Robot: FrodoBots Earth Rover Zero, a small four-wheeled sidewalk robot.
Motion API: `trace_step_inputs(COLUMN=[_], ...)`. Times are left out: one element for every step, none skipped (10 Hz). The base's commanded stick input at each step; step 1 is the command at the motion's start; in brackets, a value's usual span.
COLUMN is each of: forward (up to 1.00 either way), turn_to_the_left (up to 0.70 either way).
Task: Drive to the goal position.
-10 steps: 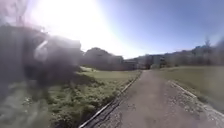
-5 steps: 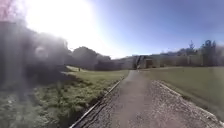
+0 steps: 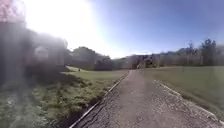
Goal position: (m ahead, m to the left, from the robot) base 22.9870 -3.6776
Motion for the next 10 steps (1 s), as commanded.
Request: trace_step_inputs(forward=[0.7,0.7,0.7,0.7,0.7,0.7,0.7,0.7,0.53,0.12], turn_to_the_left=[0.0,0.0,0.0,0.0,0.0,0.0,0.0,0.0,0.0,0.0])
